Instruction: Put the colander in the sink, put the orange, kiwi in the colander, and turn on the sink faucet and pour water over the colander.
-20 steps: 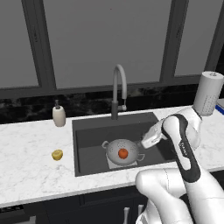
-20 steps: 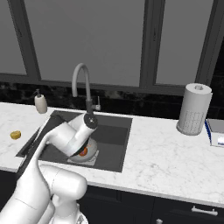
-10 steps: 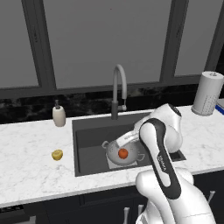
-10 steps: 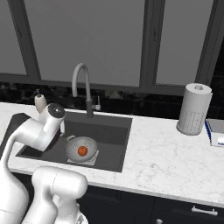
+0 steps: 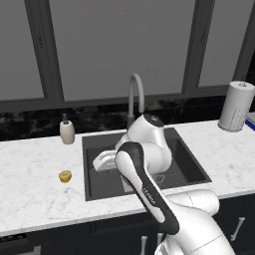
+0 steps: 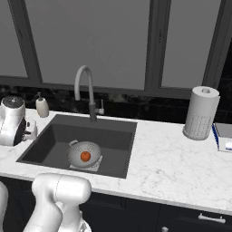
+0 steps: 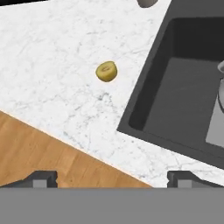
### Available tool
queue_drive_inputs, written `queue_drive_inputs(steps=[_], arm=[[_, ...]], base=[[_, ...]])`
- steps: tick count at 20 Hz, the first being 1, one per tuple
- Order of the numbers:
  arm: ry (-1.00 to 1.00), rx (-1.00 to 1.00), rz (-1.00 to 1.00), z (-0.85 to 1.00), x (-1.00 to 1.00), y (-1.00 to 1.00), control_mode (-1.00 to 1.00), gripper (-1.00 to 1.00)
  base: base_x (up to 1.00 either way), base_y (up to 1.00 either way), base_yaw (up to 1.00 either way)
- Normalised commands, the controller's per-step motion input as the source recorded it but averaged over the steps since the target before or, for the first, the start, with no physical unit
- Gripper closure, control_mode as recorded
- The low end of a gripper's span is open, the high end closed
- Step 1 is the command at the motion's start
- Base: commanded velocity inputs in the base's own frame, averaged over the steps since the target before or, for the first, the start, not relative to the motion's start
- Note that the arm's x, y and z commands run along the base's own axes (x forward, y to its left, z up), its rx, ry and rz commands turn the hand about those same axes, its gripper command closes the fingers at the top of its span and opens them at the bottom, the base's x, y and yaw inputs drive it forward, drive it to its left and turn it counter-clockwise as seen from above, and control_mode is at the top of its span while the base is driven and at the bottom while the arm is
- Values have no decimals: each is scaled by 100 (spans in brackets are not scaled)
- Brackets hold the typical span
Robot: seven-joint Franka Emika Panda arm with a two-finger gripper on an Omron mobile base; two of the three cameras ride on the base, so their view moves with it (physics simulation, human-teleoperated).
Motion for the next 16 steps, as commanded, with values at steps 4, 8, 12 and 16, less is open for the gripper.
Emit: queue_drive_inputs(steps=[4, 8, 12, 16], arm=[[0, -31, -17, -5, 2, 94, -100, -100], [0, -37, -18, -12, 33, 56, -100, -100], [14, -26, -11, -13, 55, 28, -100, -100], [23, -14, -5, -14, 52, 21, -100, -100]], base=[[0, 0, 0], [0, 0, 0], [0, 0, 0], [0, 0, 0]])
